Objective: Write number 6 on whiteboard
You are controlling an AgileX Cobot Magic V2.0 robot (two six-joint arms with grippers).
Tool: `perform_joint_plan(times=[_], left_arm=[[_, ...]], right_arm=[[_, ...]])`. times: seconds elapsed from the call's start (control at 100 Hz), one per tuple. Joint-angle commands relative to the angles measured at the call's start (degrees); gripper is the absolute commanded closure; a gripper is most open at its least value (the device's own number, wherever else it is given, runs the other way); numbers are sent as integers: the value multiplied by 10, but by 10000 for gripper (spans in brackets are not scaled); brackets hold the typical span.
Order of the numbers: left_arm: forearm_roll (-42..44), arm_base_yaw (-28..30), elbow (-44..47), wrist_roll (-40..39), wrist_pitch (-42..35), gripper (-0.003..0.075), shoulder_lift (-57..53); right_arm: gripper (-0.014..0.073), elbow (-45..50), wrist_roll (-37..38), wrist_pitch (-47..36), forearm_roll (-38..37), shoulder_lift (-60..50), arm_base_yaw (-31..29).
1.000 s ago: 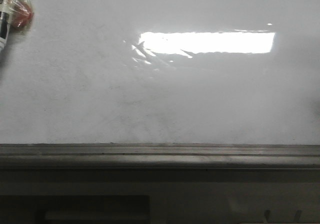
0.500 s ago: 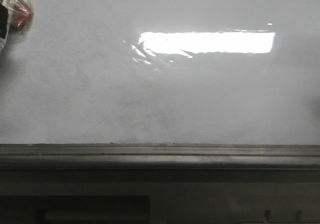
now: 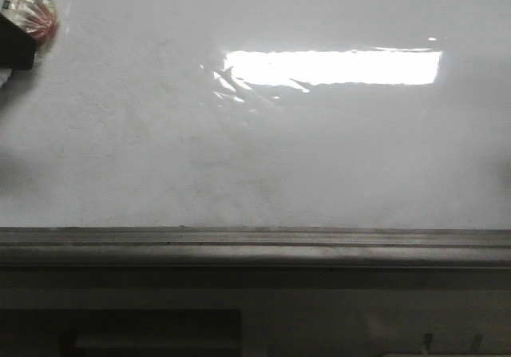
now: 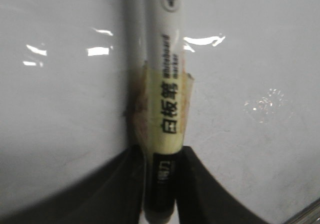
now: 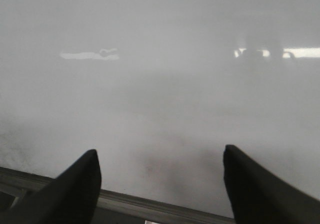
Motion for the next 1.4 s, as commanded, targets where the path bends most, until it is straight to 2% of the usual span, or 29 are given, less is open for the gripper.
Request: perform_joint_plan(times=[0.0, 0.17, 0.31, 0.39, 0.46, 0.62, 0.76, 1.05, 1.33, 1.39], left_arm=[[-8, 0, -13, 21, -26, 741, 0], [-6, -4, -18, 62, 31, 741, -28], [15, -45, -49, 90, 96, 741, -49], [54, -89, -61, 89, 102, 741, -50], [86, -133, -68, 88, 101, 741, -49], [153, -232, -72, 64, 61, 741, -35], [165, -287, -72, 63, 34, 741, -11], [176, -325, -85, 40, -12, 741, 34], [176, -337, -107, 40, -31, 741, 53], [176, -337, -109, 40, -30, 741, 54]], right_arm=[[126, -21, -2, -39, 6, 5, -3], [126, -25, -14, -27, 15, 7, 1], [126, -54, -140, 27, 141, 43, 24], [126, -82, -203, 59, 210, 83, 41], [126, -111, -230, 87, 237, 122, 57], [126, -185, -242, 136, 243, 207, 98], [126, -257, -242, 154, 244, 269, 133], [126, -355, -242, 240, 249, 366, 173], [127, -361, -259, 240, 254, 412, 197], [174, -361, -266, 240, 256, 412, 197]])
